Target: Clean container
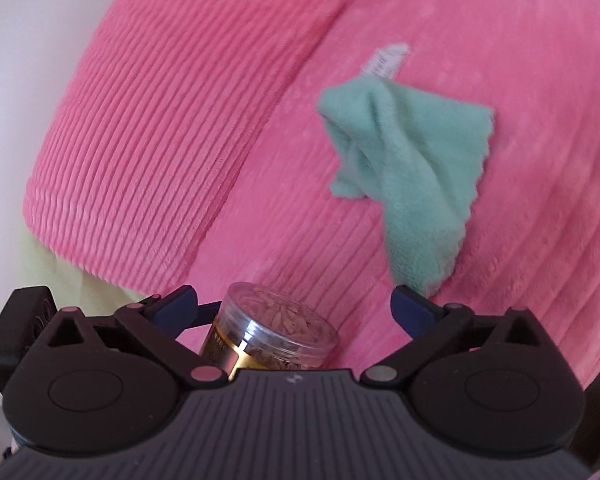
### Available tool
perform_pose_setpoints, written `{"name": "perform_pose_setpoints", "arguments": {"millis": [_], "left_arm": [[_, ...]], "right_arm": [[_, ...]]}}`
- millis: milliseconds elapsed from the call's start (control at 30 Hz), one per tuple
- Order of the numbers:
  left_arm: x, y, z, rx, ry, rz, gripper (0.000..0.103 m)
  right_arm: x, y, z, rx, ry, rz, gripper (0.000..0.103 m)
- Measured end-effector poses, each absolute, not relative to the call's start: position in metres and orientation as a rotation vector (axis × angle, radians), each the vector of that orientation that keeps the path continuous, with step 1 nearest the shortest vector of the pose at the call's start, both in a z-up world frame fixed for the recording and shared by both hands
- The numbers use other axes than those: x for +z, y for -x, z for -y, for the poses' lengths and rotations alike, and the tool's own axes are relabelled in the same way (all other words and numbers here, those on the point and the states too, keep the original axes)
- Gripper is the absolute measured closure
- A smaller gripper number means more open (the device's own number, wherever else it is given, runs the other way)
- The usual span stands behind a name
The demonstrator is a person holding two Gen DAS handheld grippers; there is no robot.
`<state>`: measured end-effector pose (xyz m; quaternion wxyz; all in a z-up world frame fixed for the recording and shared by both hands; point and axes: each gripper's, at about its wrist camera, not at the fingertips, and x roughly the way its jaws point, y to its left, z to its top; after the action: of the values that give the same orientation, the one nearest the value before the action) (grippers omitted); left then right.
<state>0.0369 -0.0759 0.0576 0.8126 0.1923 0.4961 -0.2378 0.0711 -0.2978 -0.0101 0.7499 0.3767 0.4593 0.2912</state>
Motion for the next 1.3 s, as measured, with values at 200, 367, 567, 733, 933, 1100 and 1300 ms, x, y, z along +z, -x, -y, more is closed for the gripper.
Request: {"name": "perform_pose_setpoints", "arguments": {"millis": [200, 367, 567, 733, 933, 1100, 1300], "left_arm": [[0.056, -0.051, 0.098, -0.563, -0.481, -1.157, 0.001], [0.049, -0.052, 0.108, -0.554, -0.567, -1.183, 0.014], [0.052, -0.036, 0.101, -0.564, -0.558, -1.072, 0.015], [0.056, -0.025, 0.090, -0.541, -0.418, -0.845, 0.015], [0.045, -0.010, 0.090, -0.577, -0.315, -0.617, 0.015], [0.033, -0.006, 0.084, -0.571, -0.265, -0.540, 0.015], [0.025, 0.001, 0.075, -0.565, -0.218, -0.473, 0.015]], "right_arm": [[-0.024, -0.078, 0.303, 0.642, -0.967, -1.069, 0.001], [-0.017, -0.078, 0.300, 0.661, -0.910, -1.036, 0.001], [-0.008, -0.077, 0.295, 0.683, -0.832, -0.993, 0.001], [0.000, -0.077, 0.291, 0.701, -0.767, -0.956, 0.001], [0.009, -0.077, 0.286, 0.720, -0.690, -0.911, 0.001], [0.017, -0.076, 0.282, 0.736, -0.625, -0.874, 0.001], [0.023, -0.078, 0.275, 0.735, -0.472, -0.818, 0.011]]}}
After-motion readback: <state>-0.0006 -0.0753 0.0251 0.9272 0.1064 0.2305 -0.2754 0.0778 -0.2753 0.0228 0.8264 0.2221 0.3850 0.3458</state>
